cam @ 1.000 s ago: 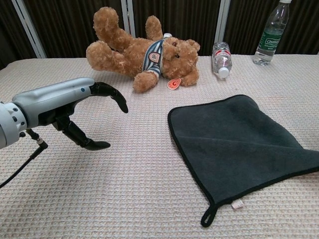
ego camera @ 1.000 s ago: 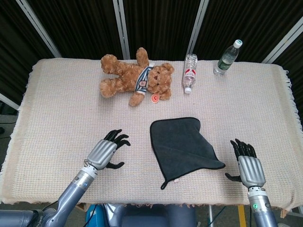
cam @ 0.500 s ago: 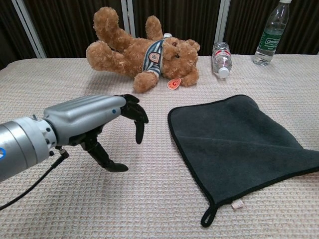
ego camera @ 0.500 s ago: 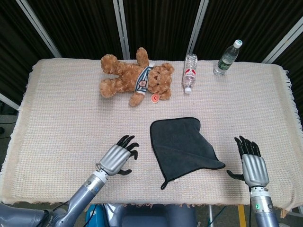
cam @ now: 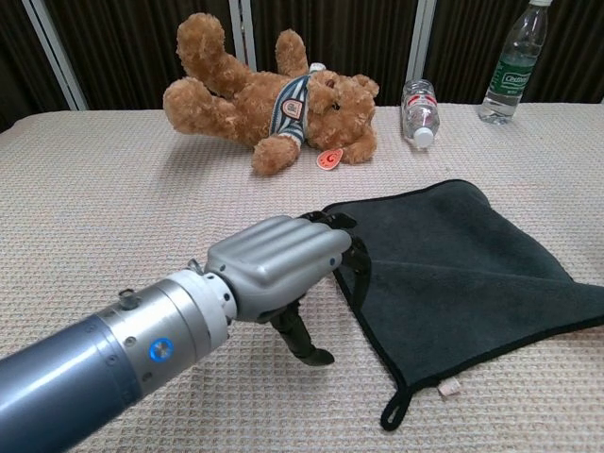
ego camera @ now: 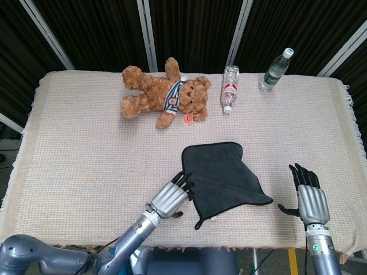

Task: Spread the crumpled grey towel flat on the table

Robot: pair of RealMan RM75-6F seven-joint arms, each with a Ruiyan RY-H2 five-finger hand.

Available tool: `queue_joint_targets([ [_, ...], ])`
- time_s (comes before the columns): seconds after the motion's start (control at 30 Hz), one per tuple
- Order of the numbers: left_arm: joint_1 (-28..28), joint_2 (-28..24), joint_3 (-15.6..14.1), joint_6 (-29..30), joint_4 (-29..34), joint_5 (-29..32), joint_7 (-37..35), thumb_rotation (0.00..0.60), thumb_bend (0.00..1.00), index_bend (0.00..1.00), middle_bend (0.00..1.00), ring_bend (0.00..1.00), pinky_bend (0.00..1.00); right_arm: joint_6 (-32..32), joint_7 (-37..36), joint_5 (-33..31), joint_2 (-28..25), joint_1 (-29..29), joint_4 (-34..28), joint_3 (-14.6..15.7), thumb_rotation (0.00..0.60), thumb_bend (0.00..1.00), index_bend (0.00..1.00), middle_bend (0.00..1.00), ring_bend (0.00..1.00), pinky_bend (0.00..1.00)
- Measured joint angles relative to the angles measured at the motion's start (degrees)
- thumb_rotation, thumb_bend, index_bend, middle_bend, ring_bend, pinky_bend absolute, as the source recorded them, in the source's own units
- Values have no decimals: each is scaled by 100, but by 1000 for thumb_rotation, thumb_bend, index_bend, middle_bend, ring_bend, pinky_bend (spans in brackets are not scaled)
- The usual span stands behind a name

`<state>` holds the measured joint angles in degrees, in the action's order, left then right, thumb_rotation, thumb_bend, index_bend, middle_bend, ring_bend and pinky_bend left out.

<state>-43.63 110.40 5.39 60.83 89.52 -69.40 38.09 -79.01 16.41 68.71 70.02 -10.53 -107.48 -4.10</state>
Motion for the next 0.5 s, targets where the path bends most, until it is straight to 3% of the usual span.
queue_joint_targets([
  [0.37,-271,790,237,-253,-783,188,159,600,158,456,231,7,8,128,-266,-237,-100,-21,59,-185,600,125,0,0,0,0],
  [0.5,-362,988,311,-311,-994,195,188,600,199,480,240,7,8,165,-404,-285,-149,-19,71,-241,600,124,0,0,0,0],
])
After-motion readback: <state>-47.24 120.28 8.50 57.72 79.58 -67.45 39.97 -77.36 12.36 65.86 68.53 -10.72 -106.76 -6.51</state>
